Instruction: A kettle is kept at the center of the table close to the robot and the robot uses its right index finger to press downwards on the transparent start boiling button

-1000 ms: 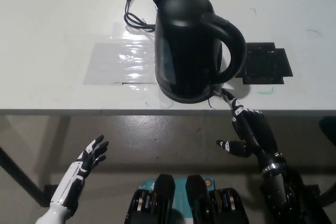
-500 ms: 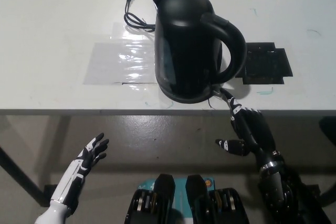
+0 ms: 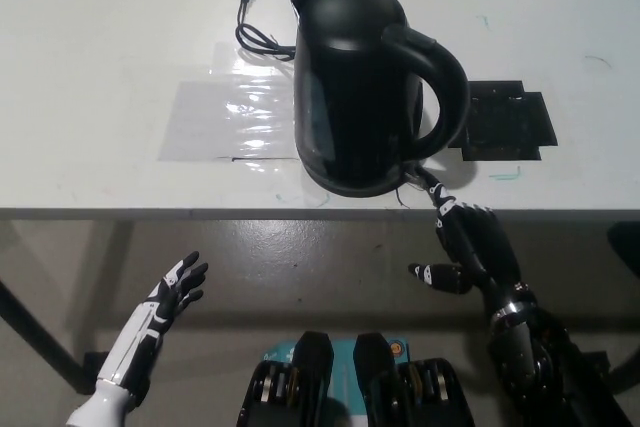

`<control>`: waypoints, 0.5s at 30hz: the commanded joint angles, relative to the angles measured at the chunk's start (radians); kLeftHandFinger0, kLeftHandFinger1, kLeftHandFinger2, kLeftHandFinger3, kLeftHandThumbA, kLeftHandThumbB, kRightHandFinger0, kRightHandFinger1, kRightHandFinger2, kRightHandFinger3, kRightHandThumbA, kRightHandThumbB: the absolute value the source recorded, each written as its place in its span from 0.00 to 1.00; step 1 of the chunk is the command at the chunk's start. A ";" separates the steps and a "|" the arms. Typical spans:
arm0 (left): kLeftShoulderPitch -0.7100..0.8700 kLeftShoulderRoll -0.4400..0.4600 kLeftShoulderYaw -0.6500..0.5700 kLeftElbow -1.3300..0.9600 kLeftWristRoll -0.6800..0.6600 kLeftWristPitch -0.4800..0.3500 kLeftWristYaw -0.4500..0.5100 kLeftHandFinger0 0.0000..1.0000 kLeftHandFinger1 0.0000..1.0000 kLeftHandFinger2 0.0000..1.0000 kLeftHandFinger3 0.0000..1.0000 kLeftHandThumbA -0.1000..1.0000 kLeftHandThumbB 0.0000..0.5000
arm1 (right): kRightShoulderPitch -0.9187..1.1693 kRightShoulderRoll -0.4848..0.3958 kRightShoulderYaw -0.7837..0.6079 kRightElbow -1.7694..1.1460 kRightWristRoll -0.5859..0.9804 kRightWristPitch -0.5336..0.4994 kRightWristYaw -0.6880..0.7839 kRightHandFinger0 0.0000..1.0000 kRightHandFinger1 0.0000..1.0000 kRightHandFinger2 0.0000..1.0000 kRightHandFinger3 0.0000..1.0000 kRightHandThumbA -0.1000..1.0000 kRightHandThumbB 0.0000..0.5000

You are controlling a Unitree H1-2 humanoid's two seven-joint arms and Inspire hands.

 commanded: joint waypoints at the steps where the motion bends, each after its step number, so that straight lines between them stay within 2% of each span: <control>1: -0.013 0.016 0.002 -0.037 -0.005 -0.030 -0.011 1.00 1.00 1.00 1.00 1.00 0.66 | -0.041 -0.012 0.009 0.021 0.004 0.009 -0.013 0.00 0.00 0.00 1.00 1.00 0.56; 7: -0.018 0.017 0.004 -0.033 -0.014 -0.036 -0.019 1.00 1.00 1.00 1.00 1.00 0.62 | -0.048 -0.015 0.019 0.046 -0.003 0.011 -0.025 0.00 0.00 0.00 1.00 1.00 0.56; 12: -0.016 0.017 0.005 -0.034 -0.009 -0.033 -0.017 1.00 1.00 1.00 1.00 1.00 0.63 | -0.034 -0.019 0.018 -0.011 0.007 0.002 -0.023 0.00 0.00 0.00 1.00 1.00 0.56; 15: -0.018 0.019 0.006 -0.035 -0.009 -0.029 -0.018 1.00 1.00 1.00 1.00 1.00 0.63 | -0.013 -0.014 0.004 -0.087 0.030 -0.033 -0.042 0.00 0.00 0.00 1.00 1.00 0.61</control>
